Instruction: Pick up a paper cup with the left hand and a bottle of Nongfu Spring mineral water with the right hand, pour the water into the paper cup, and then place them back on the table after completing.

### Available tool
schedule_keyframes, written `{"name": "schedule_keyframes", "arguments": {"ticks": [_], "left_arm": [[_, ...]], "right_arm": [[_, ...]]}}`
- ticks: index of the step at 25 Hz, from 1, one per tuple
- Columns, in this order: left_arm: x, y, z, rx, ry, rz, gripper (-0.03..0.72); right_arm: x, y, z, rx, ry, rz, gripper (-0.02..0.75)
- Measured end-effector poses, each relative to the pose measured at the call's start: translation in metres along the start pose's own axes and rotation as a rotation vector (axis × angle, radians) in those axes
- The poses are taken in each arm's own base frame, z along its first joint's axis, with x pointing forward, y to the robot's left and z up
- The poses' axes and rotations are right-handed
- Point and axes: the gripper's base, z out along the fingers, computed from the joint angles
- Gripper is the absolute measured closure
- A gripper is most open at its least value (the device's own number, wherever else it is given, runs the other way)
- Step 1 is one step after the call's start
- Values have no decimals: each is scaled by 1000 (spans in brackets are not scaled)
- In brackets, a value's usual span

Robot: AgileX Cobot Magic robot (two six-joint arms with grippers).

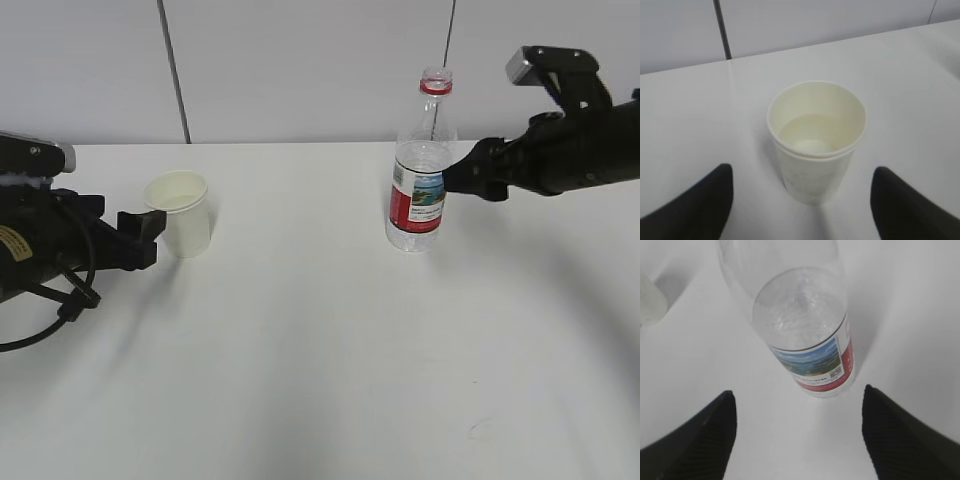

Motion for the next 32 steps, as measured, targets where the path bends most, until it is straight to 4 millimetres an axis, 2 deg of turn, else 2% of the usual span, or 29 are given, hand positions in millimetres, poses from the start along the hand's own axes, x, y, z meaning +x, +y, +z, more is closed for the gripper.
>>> {"name": "schedule_keyframes", "arguments": {"ticks": [5, 11, 18, 26, 32], "left_arm": [[-9, 1, -9, -22, 55, -59, 167], [-18, 2, -27, -74, 163, -118, 167], [-36, 5, -57, -180, 365, -205, 204], [-81, 9, -76, -305, 682, -291, 216], [-111, 9, -94, -341, 885, -267, 218]], "right_arm": [[-16, 1, -28, 34, -80, -19, 164], [-27, 0, -45, 107, -142, -34, 164], [-31, -6, -50, 195, -169, -32, 164], [-32, -11, -51, 248, -180, -22, 164], [-32, -11, -51, 247, -184, 7, 164]]}}
